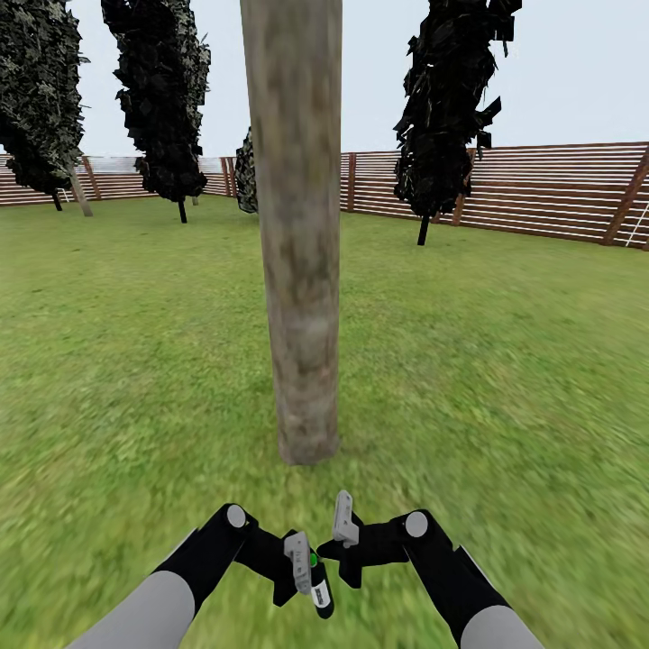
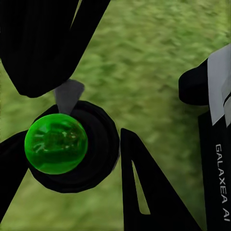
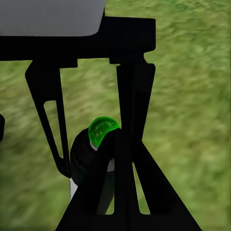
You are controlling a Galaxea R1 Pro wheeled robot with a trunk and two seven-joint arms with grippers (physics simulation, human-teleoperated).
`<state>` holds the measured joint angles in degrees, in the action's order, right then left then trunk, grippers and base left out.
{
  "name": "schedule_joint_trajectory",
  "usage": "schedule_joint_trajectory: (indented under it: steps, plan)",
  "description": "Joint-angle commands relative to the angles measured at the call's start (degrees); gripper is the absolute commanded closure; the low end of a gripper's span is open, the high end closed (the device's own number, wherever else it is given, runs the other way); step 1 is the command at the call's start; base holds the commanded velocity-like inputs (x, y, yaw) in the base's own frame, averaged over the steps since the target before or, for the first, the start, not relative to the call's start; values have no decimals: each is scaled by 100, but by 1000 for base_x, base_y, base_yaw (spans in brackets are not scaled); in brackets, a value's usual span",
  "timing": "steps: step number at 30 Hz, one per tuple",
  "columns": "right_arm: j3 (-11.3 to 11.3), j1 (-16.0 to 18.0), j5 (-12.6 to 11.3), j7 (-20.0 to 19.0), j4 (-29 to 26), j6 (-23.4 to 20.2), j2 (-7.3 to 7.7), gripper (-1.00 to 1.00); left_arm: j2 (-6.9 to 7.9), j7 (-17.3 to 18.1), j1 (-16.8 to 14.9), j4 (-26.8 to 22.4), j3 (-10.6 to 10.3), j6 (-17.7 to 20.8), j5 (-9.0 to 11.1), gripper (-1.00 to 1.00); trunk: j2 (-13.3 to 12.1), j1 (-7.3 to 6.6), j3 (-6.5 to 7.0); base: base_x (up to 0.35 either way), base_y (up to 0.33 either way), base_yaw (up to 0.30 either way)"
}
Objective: In the garden, pick up the pesticide atomizer on the floor and spray pesticide onto both trees until each tree trunk is fully covered.
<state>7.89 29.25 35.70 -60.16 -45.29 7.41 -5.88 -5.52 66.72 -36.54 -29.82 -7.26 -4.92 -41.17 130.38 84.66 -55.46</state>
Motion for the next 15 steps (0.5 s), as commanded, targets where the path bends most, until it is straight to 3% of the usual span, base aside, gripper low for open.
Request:
schedule_joint_trajectory:
  steps: [1,10,12,15]
  plan:
    - [-6,2,60,-4,-6,59,-2,100,-2,8,-2,-7,7,-52,-40,100,2,-1,-5,0,0,0]
    - [-6,2,60,-6,-6,59,0,100,99,-43,50,39,-20,-50,-97,100,2,-1,-5,0,0,0]
    - [-6,2,60,-7,-6,59,0,100,174,-44,66,38,-20,-46,-120,100,2,-1,-5,0,0,0]
    - [-6,2,65,-5,-7,59,0,100,445,-45,76,52,-21,-44,-184,100,2,-1,-5,0,0,0]
